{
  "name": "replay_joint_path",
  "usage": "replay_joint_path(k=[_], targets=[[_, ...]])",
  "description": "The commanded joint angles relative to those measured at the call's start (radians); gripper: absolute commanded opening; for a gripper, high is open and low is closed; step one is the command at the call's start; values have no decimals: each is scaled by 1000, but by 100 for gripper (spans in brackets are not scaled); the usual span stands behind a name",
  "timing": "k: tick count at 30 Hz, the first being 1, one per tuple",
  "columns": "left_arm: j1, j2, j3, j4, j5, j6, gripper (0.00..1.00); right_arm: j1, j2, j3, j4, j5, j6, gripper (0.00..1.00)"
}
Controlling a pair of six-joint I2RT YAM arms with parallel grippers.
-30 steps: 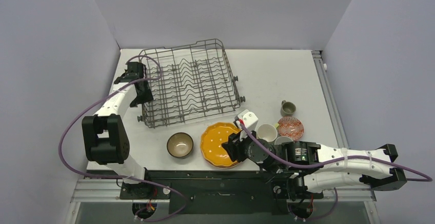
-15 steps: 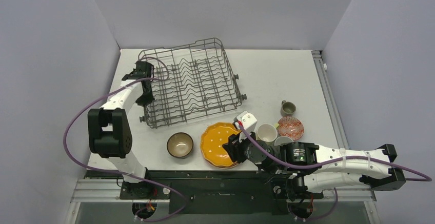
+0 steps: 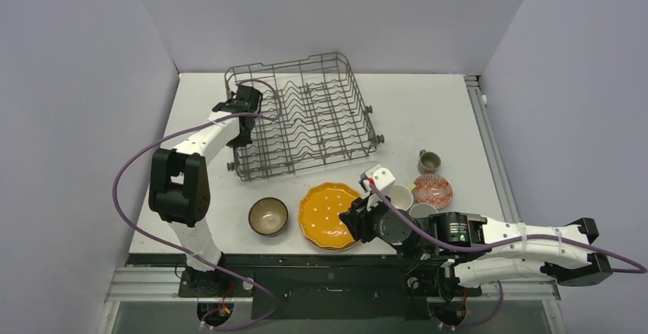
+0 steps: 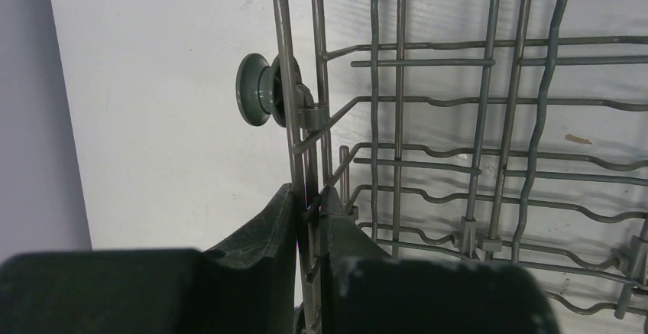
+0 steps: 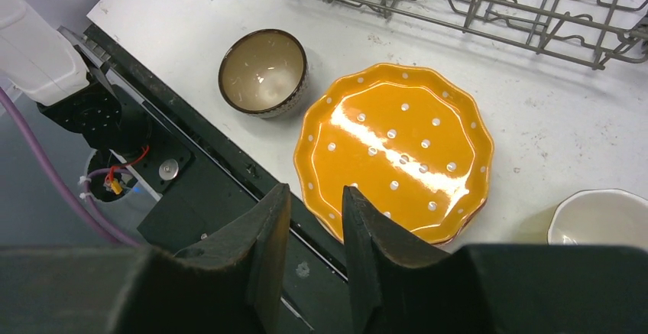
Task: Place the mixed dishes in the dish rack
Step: Move the dish rack to the center of the board.
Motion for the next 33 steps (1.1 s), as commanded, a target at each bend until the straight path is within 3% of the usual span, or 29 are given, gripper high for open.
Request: replay_joint_path(k=[1,16,30,33], targets=[[-97,-2,66,167,-74,94,0,7,-23,-5,-14,36,25,28],[-188,106,212,189,-94,158,0,6,-22,5,-59,60,54,27],[-200,171,289,200,-113,156,0,6,3,40,-124,116,89,32],[-200,161,283,204,-106,146,12,7,12,59,-134,129,90,33]])
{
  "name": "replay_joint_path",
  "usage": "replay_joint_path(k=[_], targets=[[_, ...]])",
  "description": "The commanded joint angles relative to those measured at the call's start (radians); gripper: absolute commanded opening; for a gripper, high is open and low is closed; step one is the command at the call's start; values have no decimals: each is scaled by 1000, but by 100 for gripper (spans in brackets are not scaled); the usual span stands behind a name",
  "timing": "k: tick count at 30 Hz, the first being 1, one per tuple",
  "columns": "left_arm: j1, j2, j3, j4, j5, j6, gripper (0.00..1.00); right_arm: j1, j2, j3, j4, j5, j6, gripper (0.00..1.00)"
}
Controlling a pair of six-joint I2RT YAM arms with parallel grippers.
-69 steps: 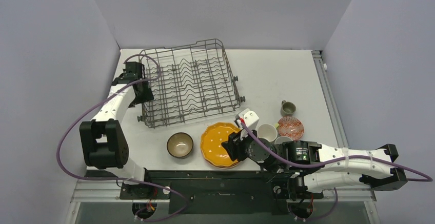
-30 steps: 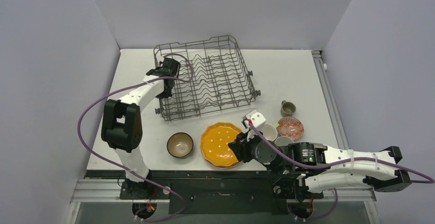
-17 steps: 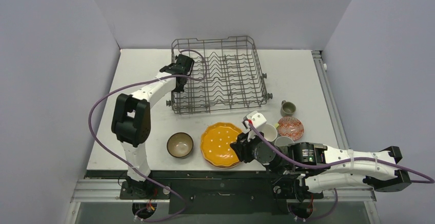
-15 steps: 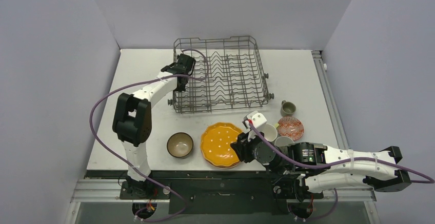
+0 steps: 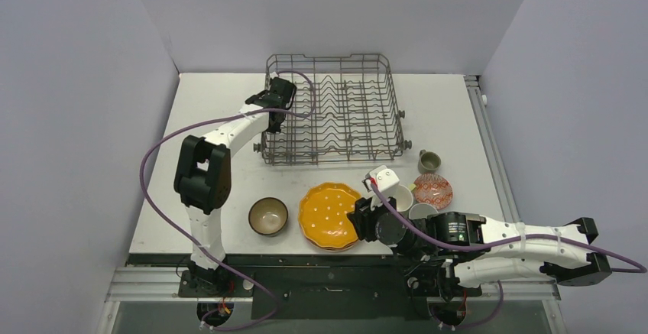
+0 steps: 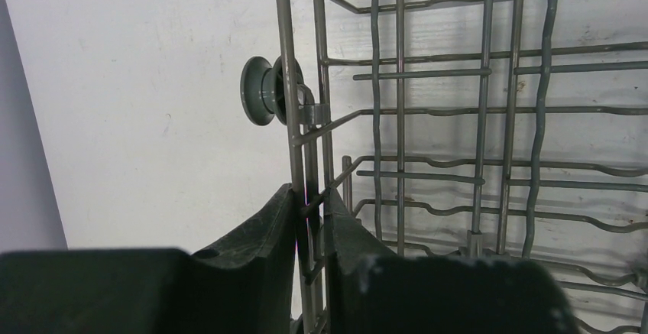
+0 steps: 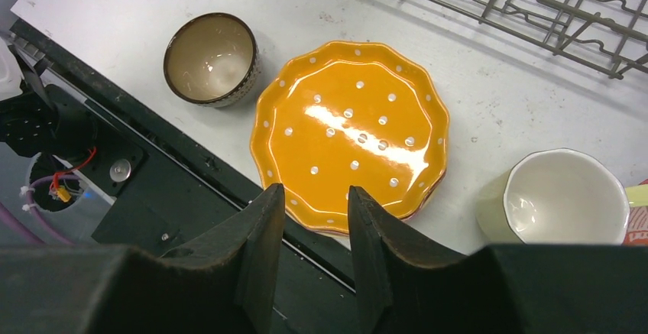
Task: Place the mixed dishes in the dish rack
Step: Move the dish rack to the center of the board.
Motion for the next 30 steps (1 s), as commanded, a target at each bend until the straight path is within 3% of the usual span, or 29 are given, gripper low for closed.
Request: replay_joint_path(k=[1,8,18,25,30], targets=[[-15,-31,63,101,-58,30,14,7,18,62,-16,59,20,33],[-13,-81,4,123,-71,17,46,6,67,107,-31,74,22,35],[-11,-205,-30,103,-124,9,67,6,101,171,-78,111,16,39],[-15,-298,-22,2,-57,-51,78,-5,108,204,-126,146,10,41],[-18,-364,-3,-99,7,-102,81,-14,107,236,-185,169,9,45]])
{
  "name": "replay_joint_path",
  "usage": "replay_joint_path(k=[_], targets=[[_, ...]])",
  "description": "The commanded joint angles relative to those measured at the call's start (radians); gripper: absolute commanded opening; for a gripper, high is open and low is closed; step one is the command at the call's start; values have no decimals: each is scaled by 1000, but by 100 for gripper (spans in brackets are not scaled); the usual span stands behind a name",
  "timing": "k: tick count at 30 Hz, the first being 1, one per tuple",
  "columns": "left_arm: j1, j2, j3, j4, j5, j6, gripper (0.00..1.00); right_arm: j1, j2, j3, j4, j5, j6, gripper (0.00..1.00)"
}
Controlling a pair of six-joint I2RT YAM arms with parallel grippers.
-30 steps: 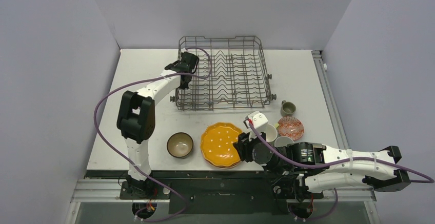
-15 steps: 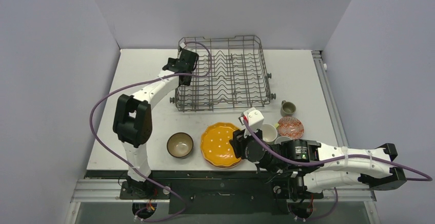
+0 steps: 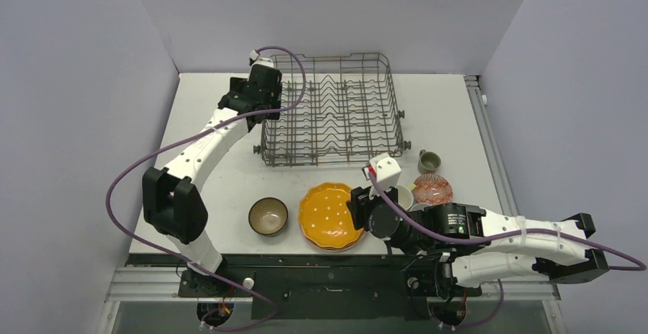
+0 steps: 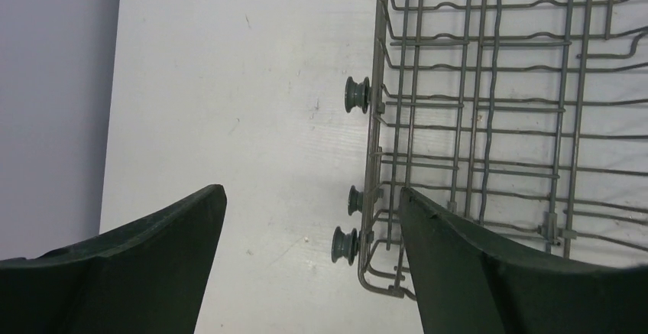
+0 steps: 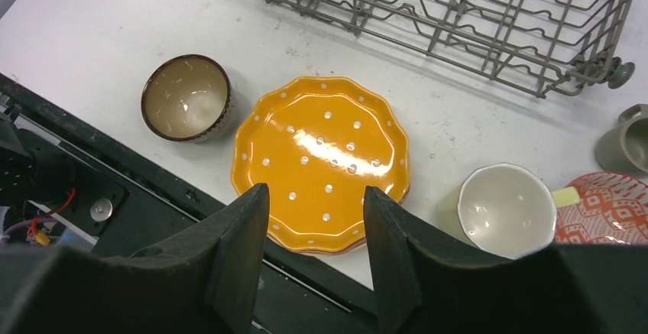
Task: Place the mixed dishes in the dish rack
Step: Move the dish rack to the center of the board, then pick up the bowl from the center of the board.
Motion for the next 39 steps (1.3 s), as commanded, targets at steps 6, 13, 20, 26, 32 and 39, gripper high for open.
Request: replay_joint_path(k=[6,13,20,26,32,39], targets=[[-20,-206,-28,-197,134,-119,85,-33,-19,52,-76,67,-1,48],[-24,-389,-175,-269,232,-238,87,-52,-21,43,-68,63,-5,49],[-32,-543,-378,-284,345,-332,87,-62,-23,22,-36,44,-10,49],[-32,-645,-513,-287,390,-403,87,-66,-38,-16,-1,23,-7,49],[-32,-716,-634,-273,434,-527,87,-69,-47,-42,25,11,-6,49],[-32,-807,-803,-221,429,-677,87,-71,-68,-86,67,-8,-6,49]])
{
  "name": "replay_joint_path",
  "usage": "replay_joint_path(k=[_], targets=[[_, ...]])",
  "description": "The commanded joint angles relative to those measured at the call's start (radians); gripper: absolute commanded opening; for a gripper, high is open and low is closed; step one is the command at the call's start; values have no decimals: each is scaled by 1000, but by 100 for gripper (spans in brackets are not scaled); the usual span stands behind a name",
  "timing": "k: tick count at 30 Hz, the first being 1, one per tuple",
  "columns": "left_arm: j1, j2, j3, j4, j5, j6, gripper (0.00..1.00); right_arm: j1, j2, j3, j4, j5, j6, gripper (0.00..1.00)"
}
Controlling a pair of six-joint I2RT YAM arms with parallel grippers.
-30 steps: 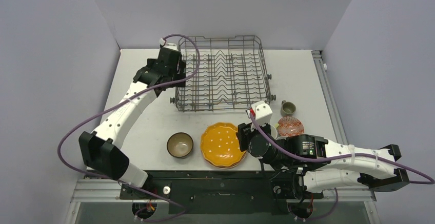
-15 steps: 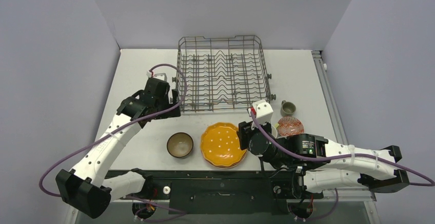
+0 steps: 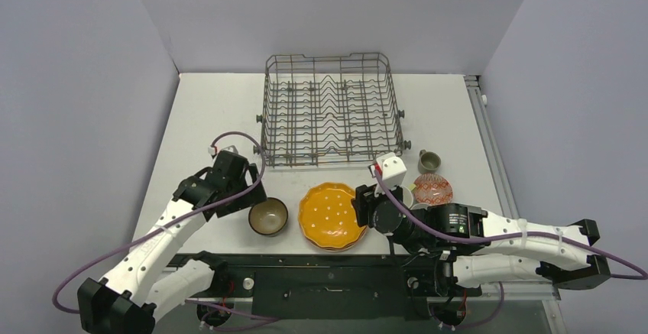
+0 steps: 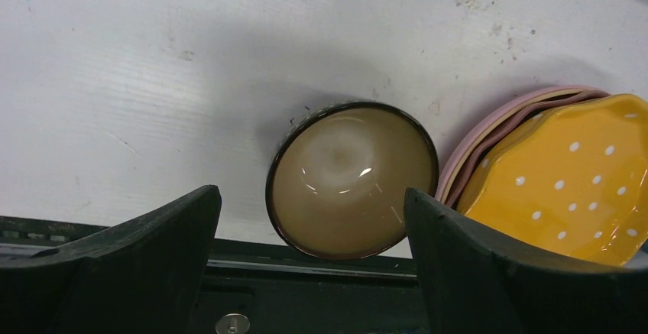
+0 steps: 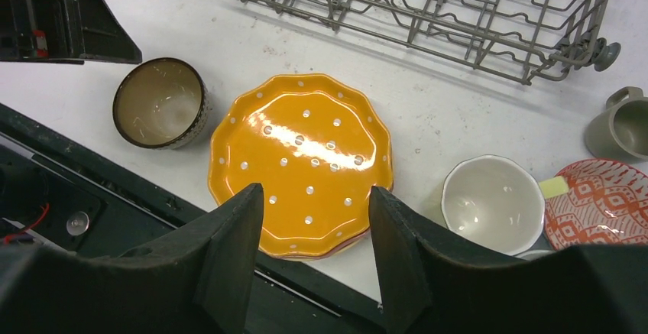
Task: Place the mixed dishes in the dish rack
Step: Pick up the bowl from the center of the board.
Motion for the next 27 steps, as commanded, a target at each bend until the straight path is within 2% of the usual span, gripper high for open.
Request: replay_joint_path(k=[1,5,12,19,27], targets=[[-4,-76,-66,71,9,-135,87,-7,-28,-29,57,-11,-5,49],[-5,-113,-134,101,16,-179,86,-7,-34,-43,69,-18,-6,49],[-4,-88,-207,156,42,-192,82,-11,-33,-59,87,-26,-11,48],[-4,-75,-258,217,86,-189,68,-13,-29,-81,106,-36,-7,48],[-7,-66,-298,253,121,-192,57,-19,-4,-72,110,-46,-9,47]])
